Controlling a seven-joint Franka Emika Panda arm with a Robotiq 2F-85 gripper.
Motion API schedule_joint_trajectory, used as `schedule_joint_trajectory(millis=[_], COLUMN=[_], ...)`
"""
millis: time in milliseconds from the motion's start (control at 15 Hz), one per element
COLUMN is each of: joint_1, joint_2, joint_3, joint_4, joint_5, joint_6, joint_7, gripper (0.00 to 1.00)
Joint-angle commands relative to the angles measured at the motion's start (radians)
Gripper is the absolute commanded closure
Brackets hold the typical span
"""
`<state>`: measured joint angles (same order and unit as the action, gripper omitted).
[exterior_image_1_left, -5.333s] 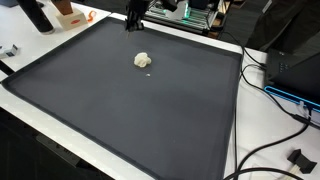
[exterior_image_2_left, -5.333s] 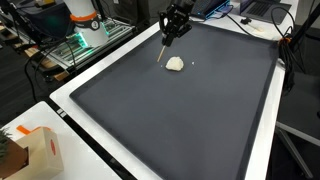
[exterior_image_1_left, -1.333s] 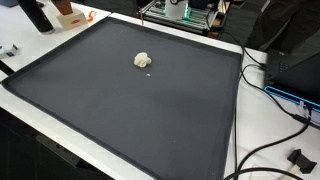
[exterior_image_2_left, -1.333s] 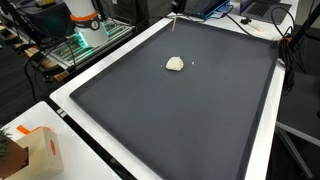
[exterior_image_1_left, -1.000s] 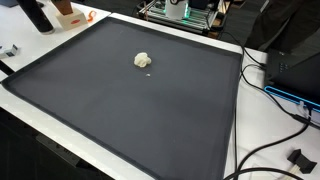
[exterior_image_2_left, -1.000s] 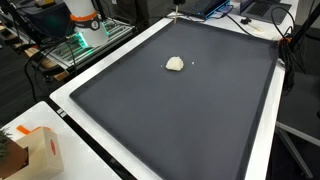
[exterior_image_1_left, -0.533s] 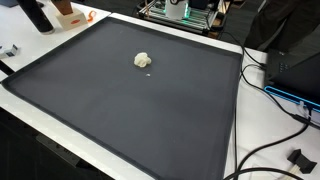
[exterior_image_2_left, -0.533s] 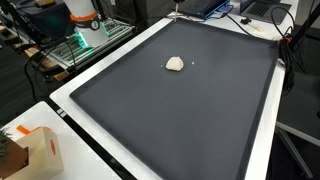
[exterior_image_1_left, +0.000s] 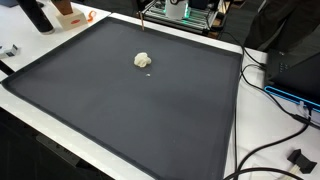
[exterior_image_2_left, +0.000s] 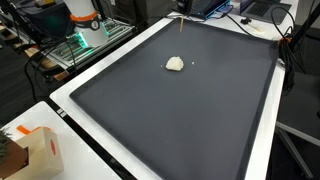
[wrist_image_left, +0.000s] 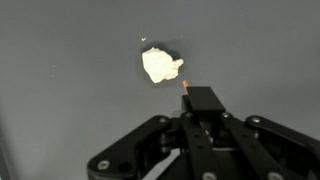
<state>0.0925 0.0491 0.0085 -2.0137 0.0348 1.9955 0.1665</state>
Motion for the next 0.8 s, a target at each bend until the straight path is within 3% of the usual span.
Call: schedule_joint_trajectory(millis=[0,333,733], joint_1=[-0.024,-0.044,-0.064], joint_2=[0.037,0.096,0.162], joint_3=[0.007,-0.001,-0.007], joint_4=[-0.034,-0.054,-0.049], joint_5=[-0.011,-0.005,0.007], joint_6=[0.078,0.161,0.182], joint_7=[-0.028,-0.025,-0.03], gripper=[0.97,0.97,0.97])
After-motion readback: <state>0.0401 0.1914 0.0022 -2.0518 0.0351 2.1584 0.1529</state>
